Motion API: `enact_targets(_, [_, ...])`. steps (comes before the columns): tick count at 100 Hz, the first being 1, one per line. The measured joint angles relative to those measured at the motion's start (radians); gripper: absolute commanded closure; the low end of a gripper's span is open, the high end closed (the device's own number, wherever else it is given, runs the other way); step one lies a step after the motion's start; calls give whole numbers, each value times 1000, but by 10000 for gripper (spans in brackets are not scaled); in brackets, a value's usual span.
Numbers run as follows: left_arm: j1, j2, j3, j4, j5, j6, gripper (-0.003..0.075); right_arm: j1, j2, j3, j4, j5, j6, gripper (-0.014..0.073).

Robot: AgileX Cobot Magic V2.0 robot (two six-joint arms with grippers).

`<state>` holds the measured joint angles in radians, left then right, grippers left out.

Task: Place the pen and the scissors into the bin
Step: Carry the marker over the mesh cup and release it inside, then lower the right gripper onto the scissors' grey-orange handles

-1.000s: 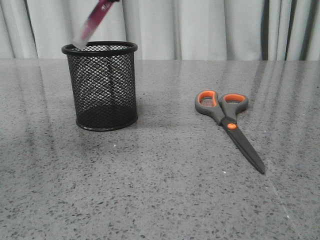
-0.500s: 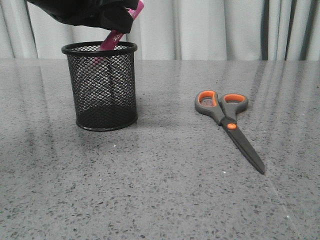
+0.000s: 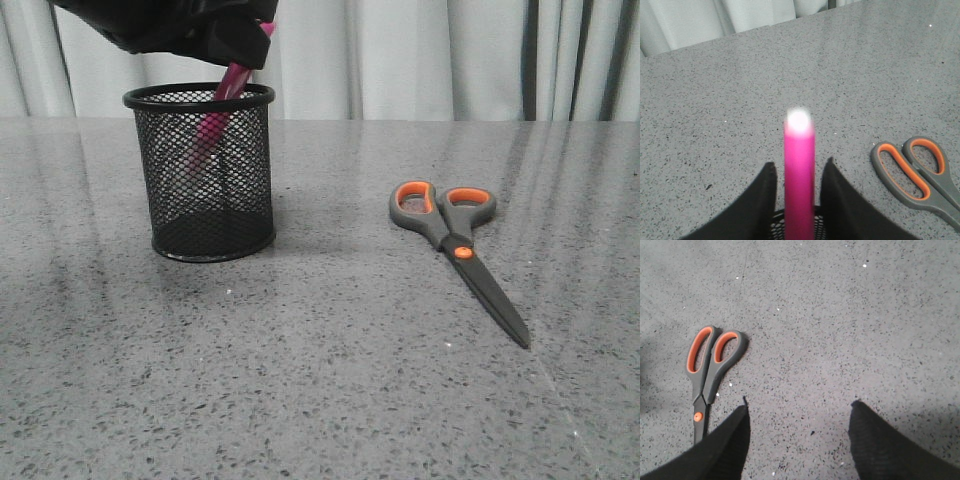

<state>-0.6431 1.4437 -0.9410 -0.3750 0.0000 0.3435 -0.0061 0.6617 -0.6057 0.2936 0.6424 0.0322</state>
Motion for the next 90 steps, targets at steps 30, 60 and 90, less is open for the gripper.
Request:
enact_targets(30, [0, -66, 0, 0, 0, 0, 377, 0, 0, 0, 0, -22, 0, 201])
enact_targets(60, [105, -262, 0, 57, 0, 0, 410, 0, 0, 0, 0, -22, 0, 201])
enact_targets(90, [366, -399, 0, 65, 235, 0, 410, 0, 0, 0, 0, -3, 0, 201])
